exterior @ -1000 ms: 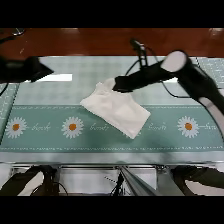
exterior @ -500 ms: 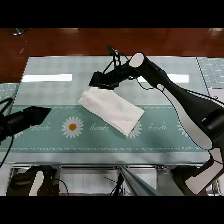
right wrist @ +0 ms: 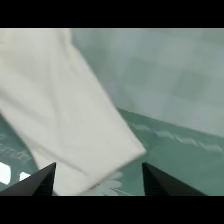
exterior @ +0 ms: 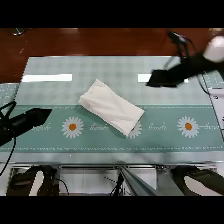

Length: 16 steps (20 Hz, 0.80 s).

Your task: Fold the shirts.

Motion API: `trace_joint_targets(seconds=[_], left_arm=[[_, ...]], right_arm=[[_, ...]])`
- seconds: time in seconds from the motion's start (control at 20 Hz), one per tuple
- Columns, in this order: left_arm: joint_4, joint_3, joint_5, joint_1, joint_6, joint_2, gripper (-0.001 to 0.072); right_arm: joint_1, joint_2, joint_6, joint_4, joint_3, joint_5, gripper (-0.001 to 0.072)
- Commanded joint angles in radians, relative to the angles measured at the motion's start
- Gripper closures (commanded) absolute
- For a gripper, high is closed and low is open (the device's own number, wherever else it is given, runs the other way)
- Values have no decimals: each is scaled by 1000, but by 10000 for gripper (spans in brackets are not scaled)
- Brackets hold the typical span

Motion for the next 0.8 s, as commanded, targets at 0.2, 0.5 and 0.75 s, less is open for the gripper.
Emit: trace_joint_targets(seconds=[0.2, 0.5, 0.75], left_arm=[[-12, -2, 74, 1, 2, -35, 683], [-94, -2, 83, -17, 2, -159, 684], [-93, -3, 91, -88, 2, -210, 683]], right_arm=[[-73, 537, 242, 420, -988, -541, 95], [-73, 167, -216, 803, -934, -520, 95], [28, -151, -330, 869, -760, -446, 95]])
